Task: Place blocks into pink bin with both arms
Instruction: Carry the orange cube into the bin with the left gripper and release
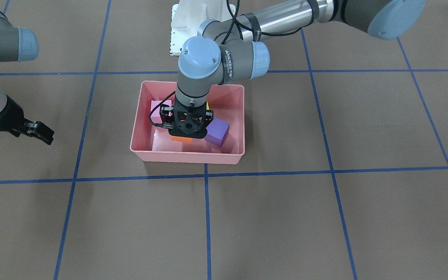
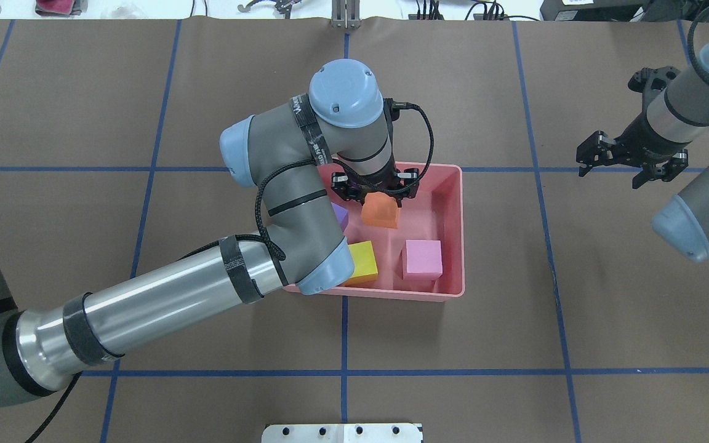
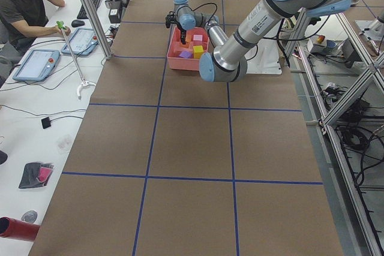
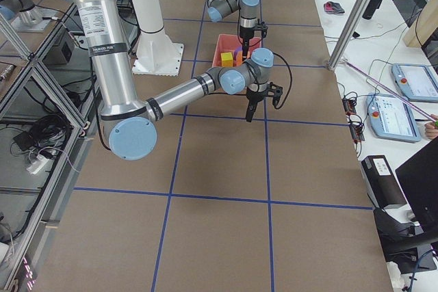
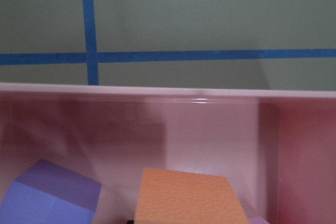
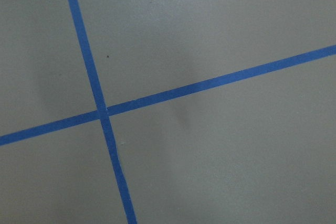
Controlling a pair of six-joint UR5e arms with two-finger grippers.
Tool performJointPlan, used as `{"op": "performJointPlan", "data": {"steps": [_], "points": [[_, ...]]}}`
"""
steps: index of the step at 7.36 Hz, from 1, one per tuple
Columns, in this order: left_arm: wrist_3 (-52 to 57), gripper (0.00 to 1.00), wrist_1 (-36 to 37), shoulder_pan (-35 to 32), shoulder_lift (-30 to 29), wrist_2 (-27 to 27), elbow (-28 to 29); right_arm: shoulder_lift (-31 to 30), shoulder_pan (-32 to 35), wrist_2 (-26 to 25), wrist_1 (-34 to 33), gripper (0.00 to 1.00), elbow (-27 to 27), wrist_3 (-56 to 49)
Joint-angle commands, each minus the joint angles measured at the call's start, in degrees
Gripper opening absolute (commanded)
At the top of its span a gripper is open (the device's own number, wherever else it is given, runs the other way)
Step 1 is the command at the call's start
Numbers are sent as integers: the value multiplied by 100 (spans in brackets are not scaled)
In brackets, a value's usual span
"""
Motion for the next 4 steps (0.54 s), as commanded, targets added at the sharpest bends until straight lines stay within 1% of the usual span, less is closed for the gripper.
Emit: {"op": "performJointPlan", "data": {"steps": [1, 2, 3, 4], "points": [[9, 87, -84, 29, -41, 4, 105, 0, 0, 0, 0, 100, -1, -1], [0, 96, -84, 20, -41, -5, 70, 0, 0, 0, 0, 100, -1, -10], [-9, 98, -58, 3, -32, -5, -43, -8, 0, 0, 0, 100, -1, -10], [-9, 98, 47, -58, 11, -48, -436, -9, 26, 0, 0, 100, -1, -36]]}}
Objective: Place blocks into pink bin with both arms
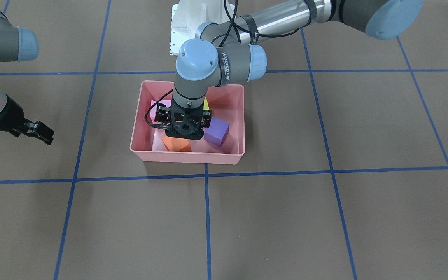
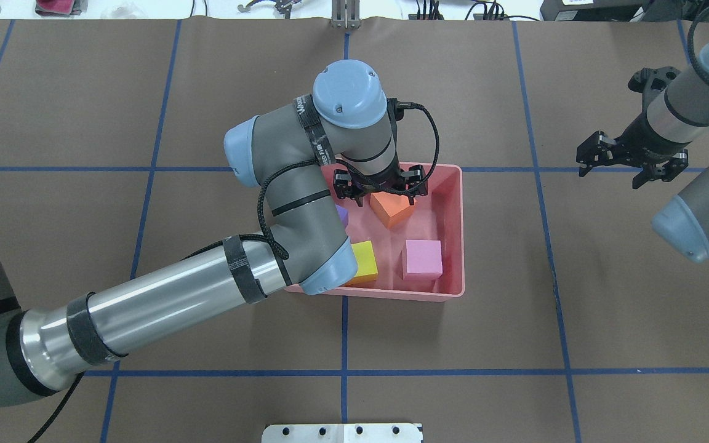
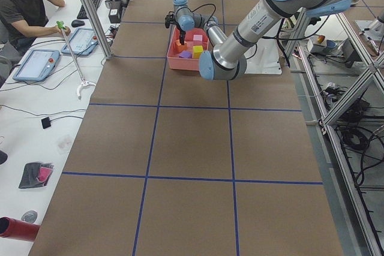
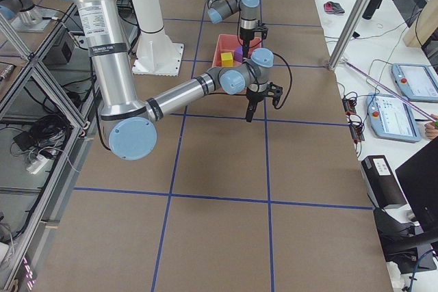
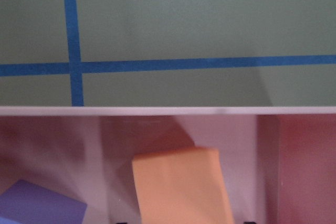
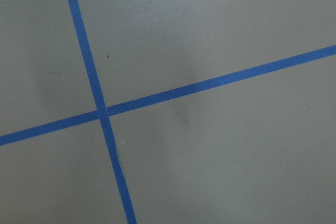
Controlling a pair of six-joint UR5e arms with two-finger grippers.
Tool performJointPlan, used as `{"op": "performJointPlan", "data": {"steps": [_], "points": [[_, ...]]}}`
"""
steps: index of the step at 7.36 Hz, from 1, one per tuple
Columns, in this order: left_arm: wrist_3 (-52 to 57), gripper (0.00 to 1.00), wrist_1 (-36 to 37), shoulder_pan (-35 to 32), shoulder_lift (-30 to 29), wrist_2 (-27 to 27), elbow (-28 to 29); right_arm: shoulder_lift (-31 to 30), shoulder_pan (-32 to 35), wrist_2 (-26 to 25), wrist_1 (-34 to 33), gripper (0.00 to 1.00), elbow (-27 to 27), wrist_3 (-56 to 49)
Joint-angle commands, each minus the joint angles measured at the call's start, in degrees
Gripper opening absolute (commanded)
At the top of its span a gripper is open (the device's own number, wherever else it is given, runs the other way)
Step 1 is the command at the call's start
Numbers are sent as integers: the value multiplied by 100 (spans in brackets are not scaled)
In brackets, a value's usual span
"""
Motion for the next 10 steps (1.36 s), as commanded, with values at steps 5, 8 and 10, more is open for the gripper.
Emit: {"op": "performJointPlan", "data": {"steps": [5, 8, 10], "points": [[1677, 98, 838, -1350, 3326, -911, -3591, -276, 1080, 431, -9, 100, -412, -1915], [4365, 98, 820, -2642, 5042, -1336, -3753, -985, 1896, 939, 43, 100, -413, -3249], [5570, 98, 838, -3530, 5737, -1354, -3499, -1225, 2198, 958, 211, 100, -439, -3625]]}}
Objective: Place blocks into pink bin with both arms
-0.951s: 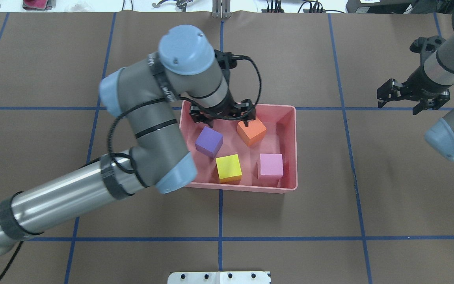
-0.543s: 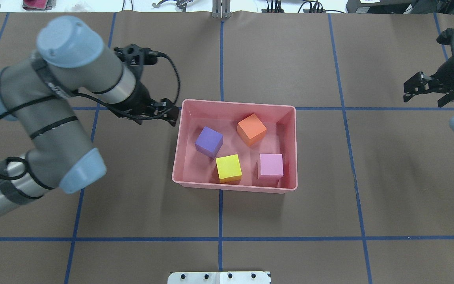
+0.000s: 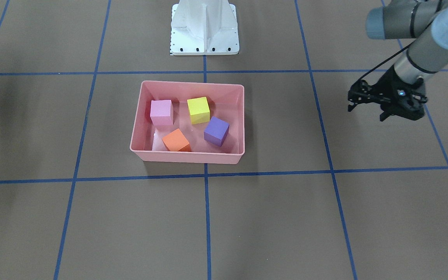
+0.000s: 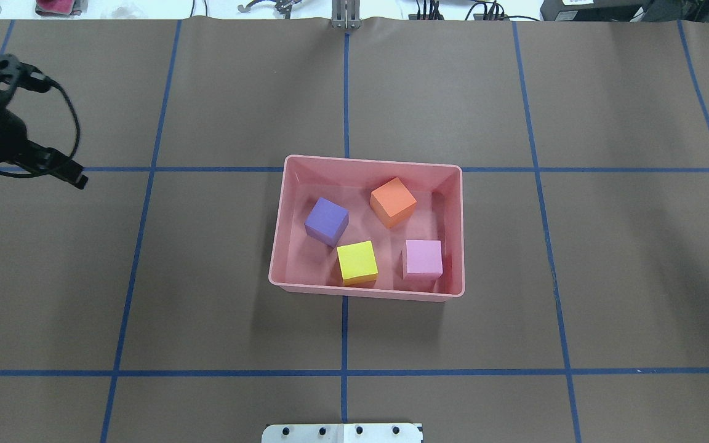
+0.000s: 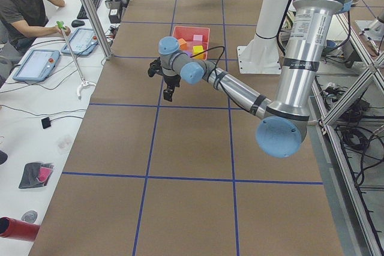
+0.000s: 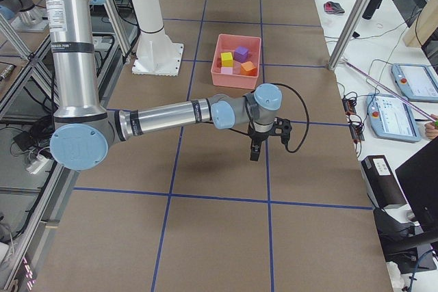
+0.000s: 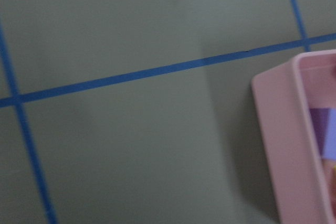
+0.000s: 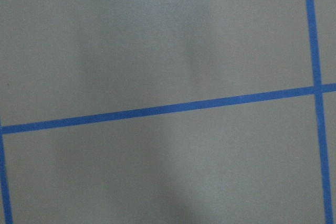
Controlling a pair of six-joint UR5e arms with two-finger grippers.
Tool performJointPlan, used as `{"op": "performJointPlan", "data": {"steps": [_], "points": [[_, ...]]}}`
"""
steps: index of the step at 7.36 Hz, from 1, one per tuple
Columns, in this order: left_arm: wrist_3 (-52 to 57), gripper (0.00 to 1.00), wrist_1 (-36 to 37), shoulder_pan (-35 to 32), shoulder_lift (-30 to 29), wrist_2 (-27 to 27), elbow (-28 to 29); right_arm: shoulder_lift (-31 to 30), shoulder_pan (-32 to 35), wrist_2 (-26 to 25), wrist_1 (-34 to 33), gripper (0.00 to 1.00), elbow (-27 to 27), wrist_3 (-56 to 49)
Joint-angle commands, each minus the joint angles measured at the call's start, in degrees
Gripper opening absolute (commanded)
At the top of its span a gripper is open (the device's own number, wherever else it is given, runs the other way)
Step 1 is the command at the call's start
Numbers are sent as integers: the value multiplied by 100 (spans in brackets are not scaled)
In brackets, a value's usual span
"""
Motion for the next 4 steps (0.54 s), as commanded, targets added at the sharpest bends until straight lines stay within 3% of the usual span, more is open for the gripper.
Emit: {"op": "performJointPlan", "data": {"steps": [1, 4], "points": [[1472, 98, 8, -1041, 640, -54, 393, -188, 195, 43, 110, 100, -68, -350], [2961, 99, 0, -2326, 703, -388, 1552, -180, 238, 34, 119, 100, -218, -544]]}}
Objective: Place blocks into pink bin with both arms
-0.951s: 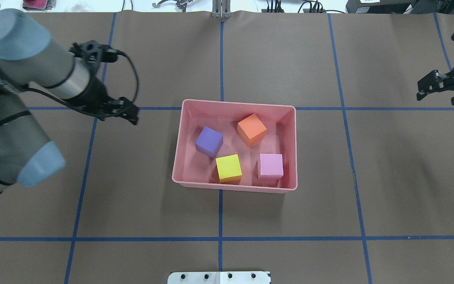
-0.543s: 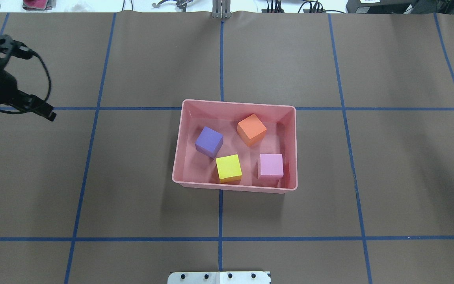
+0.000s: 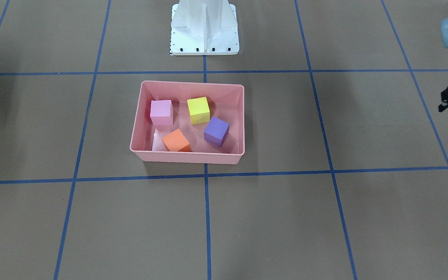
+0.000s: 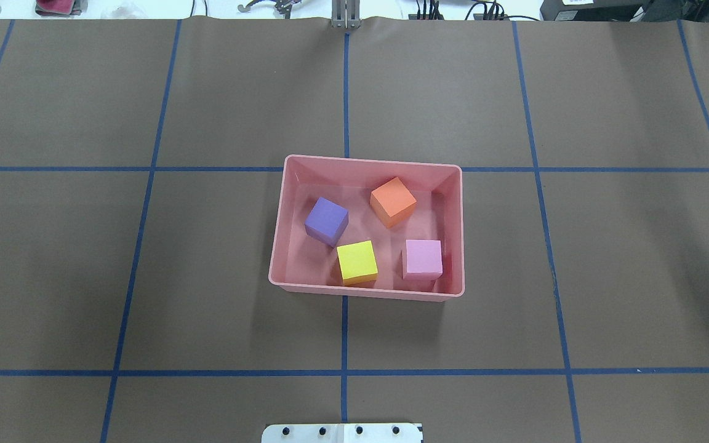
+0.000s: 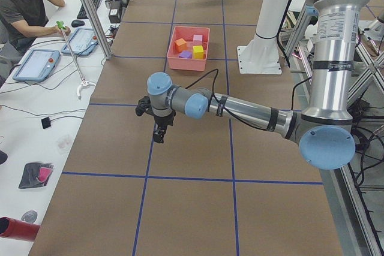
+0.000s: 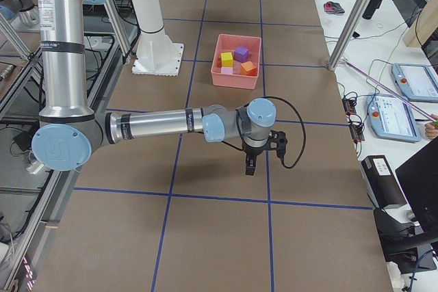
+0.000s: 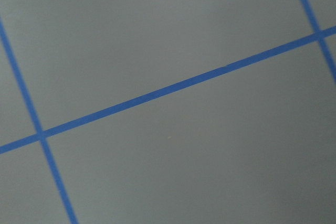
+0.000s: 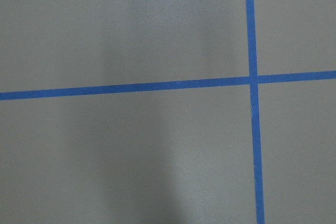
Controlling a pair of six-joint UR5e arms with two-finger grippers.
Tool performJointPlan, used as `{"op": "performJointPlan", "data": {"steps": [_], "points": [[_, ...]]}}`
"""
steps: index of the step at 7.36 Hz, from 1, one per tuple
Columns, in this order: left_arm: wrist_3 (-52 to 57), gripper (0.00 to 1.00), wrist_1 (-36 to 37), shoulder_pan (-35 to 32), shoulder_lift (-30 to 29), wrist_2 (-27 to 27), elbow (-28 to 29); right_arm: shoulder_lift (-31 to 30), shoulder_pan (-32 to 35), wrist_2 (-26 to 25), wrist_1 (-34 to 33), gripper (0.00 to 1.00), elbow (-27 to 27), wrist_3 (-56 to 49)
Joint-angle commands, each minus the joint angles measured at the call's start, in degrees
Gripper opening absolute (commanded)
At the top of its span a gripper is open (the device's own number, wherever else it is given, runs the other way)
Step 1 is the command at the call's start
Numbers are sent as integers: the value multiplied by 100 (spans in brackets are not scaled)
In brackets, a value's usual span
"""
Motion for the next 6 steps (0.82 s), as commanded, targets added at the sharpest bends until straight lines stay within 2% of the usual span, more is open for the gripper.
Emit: {"op": "performJointPlan", "data": {"steps": [1, 6], "points": [[703, 99, -22, -725, 7, -85, 741, 3, 98, -1, -1, 100, -43, -183], [687, 99, 13, -815, 59, -85, 998, 11, 151, -1, -1, 100, -34, -150]]}}
